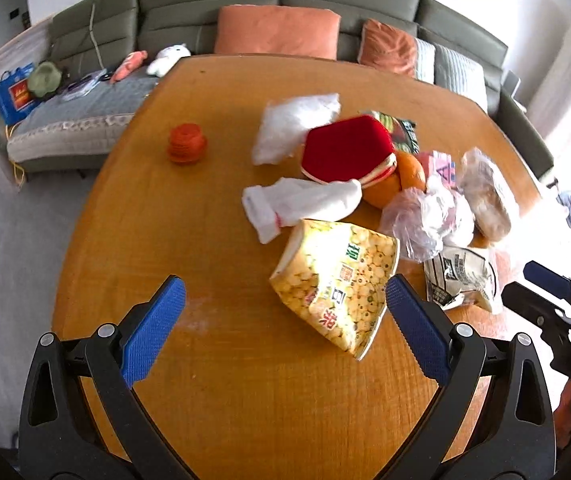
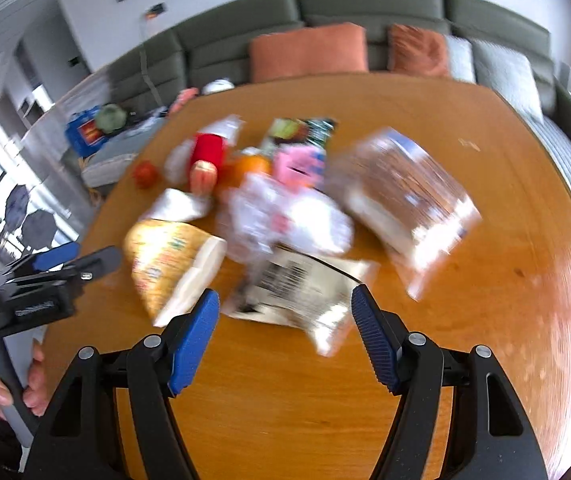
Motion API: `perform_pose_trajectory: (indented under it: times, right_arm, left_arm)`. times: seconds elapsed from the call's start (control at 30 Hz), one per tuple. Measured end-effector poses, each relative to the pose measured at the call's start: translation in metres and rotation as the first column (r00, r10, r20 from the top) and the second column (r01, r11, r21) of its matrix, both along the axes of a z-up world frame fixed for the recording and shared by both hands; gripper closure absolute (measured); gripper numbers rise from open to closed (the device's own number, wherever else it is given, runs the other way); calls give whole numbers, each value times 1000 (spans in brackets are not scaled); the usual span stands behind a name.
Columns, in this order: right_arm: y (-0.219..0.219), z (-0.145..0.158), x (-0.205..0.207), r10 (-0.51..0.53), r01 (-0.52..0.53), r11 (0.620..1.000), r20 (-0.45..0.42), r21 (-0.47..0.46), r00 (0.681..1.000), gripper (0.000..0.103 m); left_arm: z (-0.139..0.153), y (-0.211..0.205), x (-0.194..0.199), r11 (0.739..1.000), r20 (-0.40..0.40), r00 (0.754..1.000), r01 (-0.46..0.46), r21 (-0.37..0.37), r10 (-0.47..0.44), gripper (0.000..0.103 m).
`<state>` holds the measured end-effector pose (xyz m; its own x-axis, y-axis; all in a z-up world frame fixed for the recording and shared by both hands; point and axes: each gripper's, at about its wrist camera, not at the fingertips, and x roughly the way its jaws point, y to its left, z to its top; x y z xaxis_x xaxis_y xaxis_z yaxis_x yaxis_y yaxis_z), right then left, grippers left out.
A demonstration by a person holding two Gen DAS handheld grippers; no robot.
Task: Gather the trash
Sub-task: 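Move both grippers back over the table toward the snack bags, then grasp the yellow snack bag with the left gripper while the right grasps the white snack packet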
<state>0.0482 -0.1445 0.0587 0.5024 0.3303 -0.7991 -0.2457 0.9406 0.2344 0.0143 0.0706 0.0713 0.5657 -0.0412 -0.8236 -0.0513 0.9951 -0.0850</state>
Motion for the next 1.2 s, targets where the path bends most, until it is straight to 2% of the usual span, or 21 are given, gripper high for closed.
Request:
perform_pose_trajectory:
  times: [0.17,0.3,0.43,0.47,0.5,0.53,0.6,0.67,0.73,0.8,0.87,0.9,1.0,1.03,1.2]
  right_arm:
    - [-6,-18,14,-16,17,1000,-55,24,998,33]
    - [4,-30,24,9,-9,1000,-73,-3,997,33]
    - [13,-35,27,43,-45,999,-59,-29,997,37]
    - [15,-33,26,56,-58,997,-45,-46,997,41]
    - [18,-29,24,75,-76,996,-27,-56,997,53]
    - [22,-27,23,98,-99,993,-26,-61,995,60]
    - [28,-25,23,143,-145,988,-38,-56,989,94]
    - [35,-25,17,164,-165,981,-16,-104,986,96]
    - [38,-24,12,178,-178,978,-7,-113,984,99]
    - [38,-19,9,180,-179,979,1,-96,984,100]
    - [36,-14,5,176,-175,982,8,-77,984,100]
    - [35,-11,4,175,-173,982,11,-70,985,100]
    - [33,-1,2,174,-172,983,28,-57,984,100]
    - [33,3,0,176,-174,984,35,-49,984,100]
    - [37,25,-8,189,-187,982,73,-31,979,100]
  left_arm:
    - [-9,4,8,1000,-30,1000,-2,-14,1,6]
    - [-15,5,14,1000,-50,999,0,-21,-1,6]
    - [-24,-5,25,999,-66,997,47,5,-47,6]
    - [-27,-7,27,998,-72,996,55,10,-54,6]
    - [-30,-9,30,998,-80,995,60,16,-59,6]
    - [-34,-10,34,998,-93,994,63,20,-61,6]
    - [-41,-13,40,997,-119,991,70,22,-66,6]
    - [-47,-16,43,997,-132,988,77,24,-74,6]
    - [-46,-19,44,996,-113,991,80,32,-76,7]
    - [-45,-22,44,995,-111,989,100,15,-98,29]
    - [-42,-23,45,995,-96,990,103,-1,-102,43]
    - [-40,-21,45,994,-86,990,111,-20,-112,46]
    - [-29,-8,45,989,-53,993,98,-112,-105,59]
    - [-27,-7,44,988,-49,993,98,-118,-105,69]
    - [-18,-3,35,987,-24,994,101,-124,-104,72]
